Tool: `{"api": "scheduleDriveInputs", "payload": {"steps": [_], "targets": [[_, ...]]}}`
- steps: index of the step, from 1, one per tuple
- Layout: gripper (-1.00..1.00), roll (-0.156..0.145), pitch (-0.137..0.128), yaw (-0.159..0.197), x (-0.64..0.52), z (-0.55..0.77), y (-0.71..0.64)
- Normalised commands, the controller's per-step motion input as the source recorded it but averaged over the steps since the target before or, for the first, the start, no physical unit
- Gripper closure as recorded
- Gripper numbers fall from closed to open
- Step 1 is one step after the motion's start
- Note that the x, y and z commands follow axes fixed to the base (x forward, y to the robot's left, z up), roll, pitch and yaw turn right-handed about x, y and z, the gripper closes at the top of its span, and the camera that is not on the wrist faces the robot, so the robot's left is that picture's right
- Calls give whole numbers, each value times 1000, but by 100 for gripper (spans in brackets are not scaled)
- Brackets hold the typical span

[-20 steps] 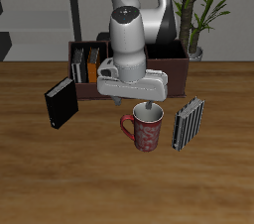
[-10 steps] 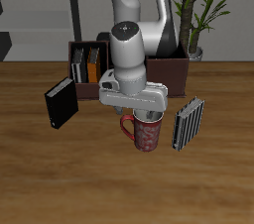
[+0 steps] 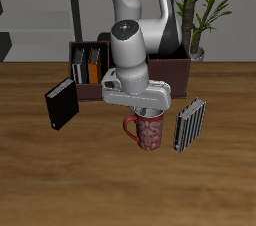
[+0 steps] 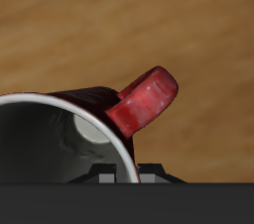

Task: Place the right striped book into the back desk caddy's left compartment and place the orange book into the back desk caddy's left compartment and place the red mug into the back desk caddy's right compartment

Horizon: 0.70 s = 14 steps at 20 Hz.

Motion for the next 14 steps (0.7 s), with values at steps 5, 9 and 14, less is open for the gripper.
{"api": "scheduleDriveInputs", "payload": {"steps": [5, 9, 14], "targets": [[100, 47, 0, -16, -96, 133, 58], [100, -13, 8, 26, -53, 154, -69], [100, -9, -23, 52, -248, 386, -57]]}}
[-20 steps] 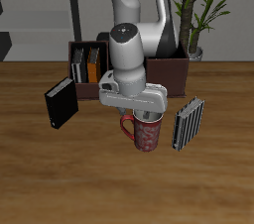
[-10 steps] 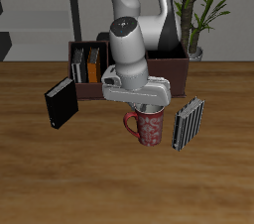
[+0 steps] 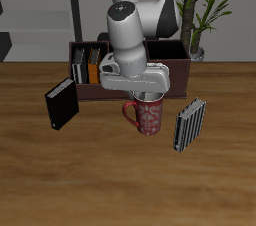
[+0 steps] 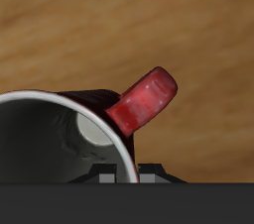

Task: Place the right striped book into the back desk caddy's left compartment and place the orange book into the back desk caddy's left compartment and place the red mug into the back desk caddy's right compartment

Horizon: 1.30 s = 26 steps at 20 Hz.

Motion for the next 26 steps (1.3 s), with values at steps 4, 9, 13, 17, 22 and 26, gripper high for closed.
{"api": "scheduleDriveInputs", "payload": {"steps": [4, 9, 13, 17, 22, 26], "targets": [[100, -41, -37, 92, -402, 504, -12], [100, -22, -71, 73, -429, 639, -38], [100, -20, -71, 39, -354, 616, -25], [100, -26, -75, 24, -343, 505, 5], [100, -23, -89, 26, -464, 545, 44], [100, -29, -5, -2, -260, 167, 40]]}}
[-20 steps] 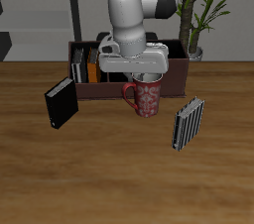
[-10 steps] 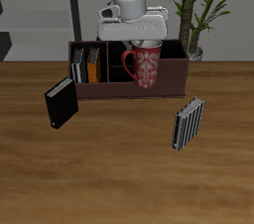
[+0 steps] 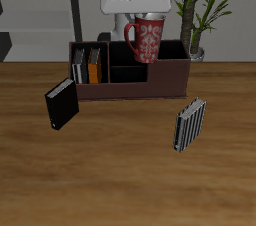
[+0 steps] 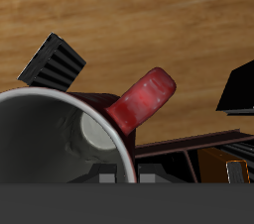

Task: Place the right striped book into the back desk caddy's left compartment and place the orange book into the back desk caddy's left compartment and place the red mug into the back desk caddy's right compartment

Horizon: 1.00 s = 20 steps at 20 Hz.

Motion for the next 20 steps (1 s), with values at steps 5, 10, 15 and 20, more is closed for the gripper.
{"api": "scheduleDriveInputs", "payload": {"steps": [5, 10, 15, 20], "targets": [[100, 7, -29, 29, -378, 170, 109], [100, 20, 15, 42, -313, 31, 151], [100, 15, 20, 45, -255, -52, 142], [100, 33, 35, 33, -207, -78, 173]]}}
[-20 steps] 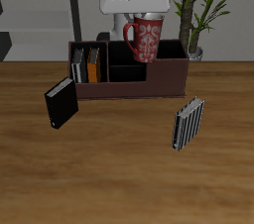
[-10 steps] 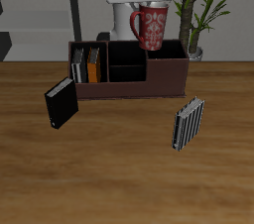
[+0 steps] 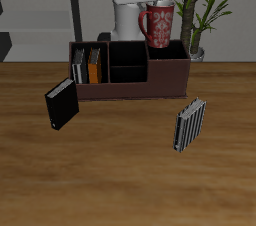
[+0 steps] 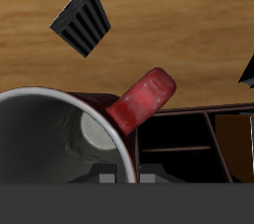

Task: Place the right striped book into the back desk caddy's left compartment and place the orange book into the back desk caddy's left compartment and place the red mug into the back desk caddy's right compartment

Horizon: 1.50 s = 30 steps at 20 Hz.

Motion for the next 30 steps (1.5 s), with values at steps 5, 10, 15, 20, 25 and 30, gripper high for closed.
{"api": "scheduleDriveInputs", "payload": {"steps": [5, 10, 15, 20, 25, 30], "targets": [[100, 20, 41, 71, -194, -113, 219], [100, 24, 25, 45, -134, -82, 119], [100, 30, 30, 54, -201, -158, 129], [100, 17, 54, 47, -82, -198, 2], [100, -4, 38, 73, -76, -200, -52], [100, -16, 34, 78, 24, -123, -7]]}}
